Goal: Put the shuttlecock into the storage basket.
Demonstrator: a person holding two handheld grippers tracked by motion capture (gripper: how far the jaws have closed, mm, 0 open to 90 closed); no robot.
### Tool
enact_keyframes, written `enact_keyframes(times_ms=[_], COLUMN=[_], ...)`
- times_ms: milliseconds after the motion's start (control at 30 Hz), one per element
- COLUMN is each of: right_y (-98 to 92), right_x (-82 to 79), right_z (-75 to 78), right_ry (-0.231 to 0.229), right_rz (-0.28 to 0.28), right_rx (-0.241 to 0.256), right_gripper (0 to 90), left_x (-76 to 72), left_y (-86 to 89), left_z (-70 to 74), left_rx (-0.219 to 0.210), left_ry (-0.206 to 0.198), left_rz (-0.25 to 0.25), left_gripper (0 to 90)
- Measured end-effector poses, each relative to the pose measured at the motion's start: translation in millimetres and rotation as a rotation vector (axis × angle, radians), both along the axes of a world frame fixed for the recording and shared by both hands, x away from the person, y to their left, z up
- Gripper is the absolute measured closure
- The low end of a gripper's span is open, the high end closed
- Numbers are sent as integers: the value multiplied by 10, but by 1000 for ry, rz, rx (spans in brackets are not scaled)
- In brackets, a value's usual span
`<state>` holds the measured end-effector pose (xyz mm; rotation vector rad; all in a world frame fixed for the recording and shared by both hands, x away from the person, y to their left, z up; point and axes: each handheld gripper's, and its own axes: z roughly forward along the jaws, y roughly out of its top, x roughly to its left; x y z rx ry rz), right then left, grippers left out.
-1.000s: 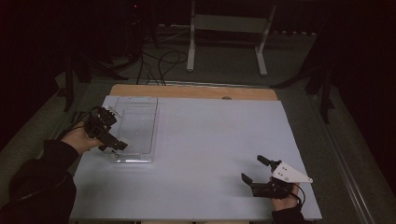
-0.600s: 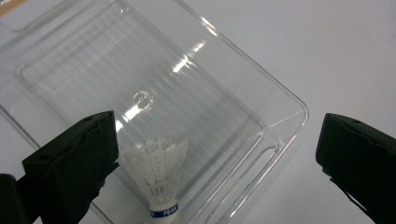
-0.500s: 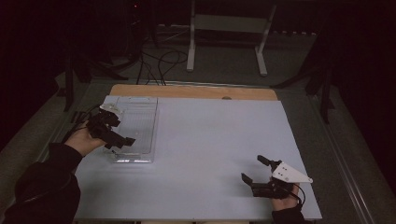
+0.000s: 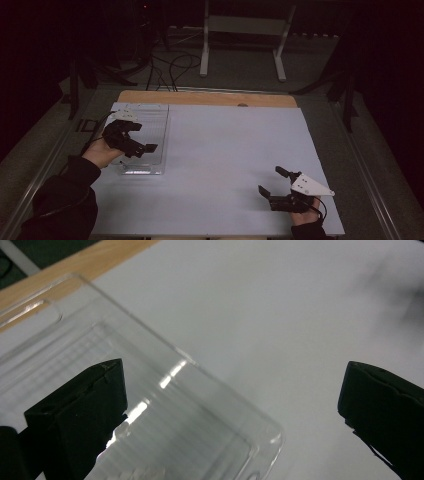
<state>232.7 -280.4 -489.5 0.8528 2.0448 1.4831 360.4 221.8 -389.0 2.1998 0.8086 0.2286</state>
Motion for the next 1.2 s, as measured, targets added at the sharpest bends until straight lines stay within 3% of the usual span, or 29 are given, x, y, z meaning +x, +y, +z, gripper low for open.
enact_keyframes(times_ms=[67, 233, 433, 500, 700, 967, 1200], right_y=[-2, -5, 2, 3, -1, -3, -10], right_x=[-1, 0, 3, 4, 3, 2, 5], right_z=[2, 1, -4, -5, -3, -3, -4], right_ry=[-2, 1, 3, 3, 3, 5, 4], right_rz=[2, 3, 5, 5, 4, 5, 7], right_rx=[3, 7, 6, 5, 7, 9, 13], right_gripper=[108, 108, 108, 108, 108, 108, 108], left_x=[-1, -9, -51, -58, -116, -180, -231], left_y=[-41, -111, -229, -269, -440, -652, -781], left_z=[-14, -19, -5, 1, -37, -109, -160], left_rx=[14, -2, -12, -38, -43, -97, -100], left_ry=[-18, -34, -84, -82, -106, -121, -114], left_rz=[-1, -13, -36, -46, -90, -138, -163], left_gripper=[0, 0, 0, 0, 0, 0, 0])
